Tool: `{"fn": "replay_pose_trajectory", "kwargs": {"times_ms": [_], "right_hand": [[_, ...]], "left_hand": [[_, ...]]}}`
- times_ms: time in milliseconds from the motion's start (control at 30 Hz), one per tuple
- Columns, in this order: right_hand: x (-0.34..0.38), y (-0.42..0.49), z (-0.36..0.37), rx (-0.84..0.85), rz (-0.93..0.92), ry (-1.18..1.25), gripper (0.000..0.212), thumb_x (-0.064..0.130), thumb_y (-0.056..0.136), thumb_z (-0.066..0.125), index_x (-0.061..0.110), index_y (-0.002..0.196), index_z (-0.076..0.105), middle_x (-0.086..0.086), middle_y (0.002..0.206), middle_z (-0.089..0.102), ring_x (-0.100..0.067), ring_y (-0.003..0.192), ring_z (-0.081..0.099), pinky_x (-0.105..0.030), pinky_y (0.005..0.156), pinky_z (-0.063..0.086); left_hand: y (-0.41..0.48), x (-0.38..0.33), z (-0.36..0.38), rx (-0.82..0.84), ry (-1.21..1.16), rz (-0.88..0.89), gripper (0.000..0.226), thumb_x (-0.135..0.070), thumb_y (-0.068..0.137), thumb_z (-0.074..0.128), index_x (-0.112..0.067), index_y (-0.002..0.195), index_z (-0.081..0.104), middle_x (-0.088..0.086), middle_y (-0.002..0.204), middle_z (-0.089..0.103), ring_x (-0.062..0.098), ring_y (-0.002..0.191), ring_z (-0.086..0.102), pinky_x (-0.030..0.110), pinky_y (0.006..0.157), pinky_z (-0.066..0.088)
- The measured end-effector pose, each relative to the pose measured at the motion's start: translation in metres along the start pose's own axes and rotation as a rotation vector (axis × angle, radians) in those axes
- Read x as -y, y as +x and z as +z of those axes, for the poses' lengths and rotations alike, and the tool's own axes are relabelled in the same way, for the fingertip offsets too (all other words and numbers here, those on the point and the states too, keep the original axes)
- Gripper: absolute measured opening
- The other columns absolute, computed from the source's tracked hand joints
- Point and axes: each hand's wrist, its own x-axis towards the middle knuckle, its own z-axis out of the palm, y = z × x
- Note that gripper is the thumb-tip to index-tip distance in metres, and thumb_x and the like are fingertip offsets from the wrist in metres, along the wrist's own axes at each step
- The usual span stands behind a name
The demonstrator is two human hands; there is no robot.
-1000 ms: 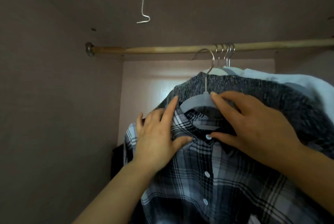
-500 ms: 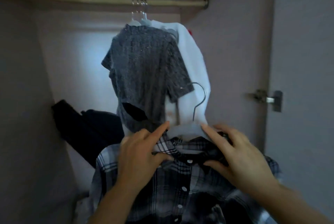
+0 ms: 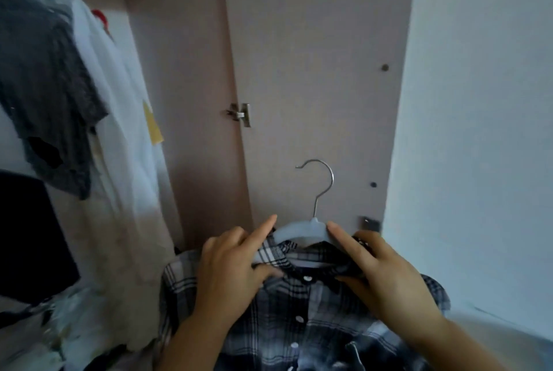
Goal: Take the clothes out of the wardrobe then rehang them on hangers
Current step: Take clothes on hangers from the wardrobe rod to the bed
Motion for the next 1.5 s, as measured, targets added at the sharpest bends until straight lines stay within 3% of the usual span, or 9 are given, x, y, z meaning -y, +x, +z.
{"fn": "replay_pose_trajectory", "kwargs": {"times_ms": [133,267,400,567,833,1033,1233,1500], "right_hand": [[-0.04,-0.092,-0.055,0.009,0.15,-0.084,0.104,0.033,0.056,0.088,0.037,0.141,0.028,0.001,0.1,0.056,-0.016,0.068,0.063,-0.02,0.044,0.045],[-0.077,-0.196,-0.124,0.036,0.343,-0.177,0.106,0.033,0.052,0.09,0.037,0.139,0.029,0.001,0.098,0.055,-0.017,0.064,0.063,-0.021,0.04,0.043],[-0.1,-0.299,-0.199,0.05,0.546,-0.316,0.107,0.035,0.053,0.089,0.037,0.141,0.028,0.003,0.098,0.057,-0.015,0.066,0.063,-0.019,0.041,0.042],[-0.101,-0.412,-0.285,0.014,0.796,-0.479,0.107,0.032,0.053,0.089,0.037,0.14,0.027,0.002,0.097,0.059,-0.014,0.065,0.062,-0.019,0.04,0.043],[-0.026,-0.566,-0.37,-0.064,1.285,-0.806,0.108,0.039,0.052,0.087,0.043,0.141,0.026,0.007,0.098,0.055,-0.011,0.065,0.061,-0.019,0.044,0.045],[0.061,-0.659,-0.405,-0.13,1.586,-0.962,0.105,0.035,0.055,0.087,0.042,0.142,0.028,0.006,0.102,0.056,-0.012,0.074,0.063,-0.022,0.051,0.051],[0.128,-0.746,-0.443,-0.173,1.747,-1.102,0.105,0.035,0.048,0.091,0.036,0.138,0.037,0.002,0.099,0.058,-0.015,0.07,0.063,-0.023,0.049,0.05],[0.168,-0.887,-0.507,-0.243,1.836,-1.069,0.12,0.031,0.051,0.089,0.044,0.145,0.016,0.004,0.106,0.051,-0.017,0.079,0.064,-0.027,0.046,0.053]], "left_hand": [[-0.015,-0.096,0.019,0.032,-0.107,0.126,0.091,-0.054,0.043,0.081,-0.026,0.126,0.056,-0.012,0.063,0.042,0.013,0.054,0.049,0.025,0.057,0.034],[-0.035,-0.214,0.034,0.102,-0.237,0.249,0.092,-0.053,0.039,0.084,-0.025,0.123,0.06,-0.015,0.063,0.032,0.007,0.054,0.037,0.023,0.056,0.033],[-0.055,-0.331,0.042,0.181,-0.377,0.414,0.092,-0.048,0.04,0.088,-0.024,0.124,0.059,-0.012,0.063,0.045,0.009,0.056,0.048,0.022,0.057,0.035],[-0.079,-0.471,0.037,0.208,-0.583,0.656,0.089,-0.047,0.043,0.088,-0.021,0.124,0.059,-0.012,0.065,0.048,0.01,0.056,0.052,0.021,0.058,0.036],[-0.153,-0.649,0.004,0.296,-0.969,1.054,0.093,-0.043,0.046,0.089,-0.023,0.129,0.053,-0.007,0.073,0.056,0.017,0.063,0.059,0.031,0.057,0.048],[-0.244,-0.745,-0.05,0.309,-1.247,1.291,0.086,-0.038,0.053,0.088,-0.021,0.129,0.05,-0.005,0.072,0.055,0.019,0.062,0.057,0.033,0.058,0.047],[-0.339,-0.826,-0.117,0.323,-1.369,1.411,0.098,-0.038,0.039,0.092,-0.027,0.125,0.046,-0.004,0.071,0.055,0.018,0.061,0.058,0.033,0.055,0.047],[-0.458,-0.939,-0.184,0.381,-1.439,1.483,0.101,-0.036,0.031,0.094,-0.029,0.121,0.048,-0.004,0.073,0.053,0.017,0.065,0.056,0.031,0.055,0.048]]}}
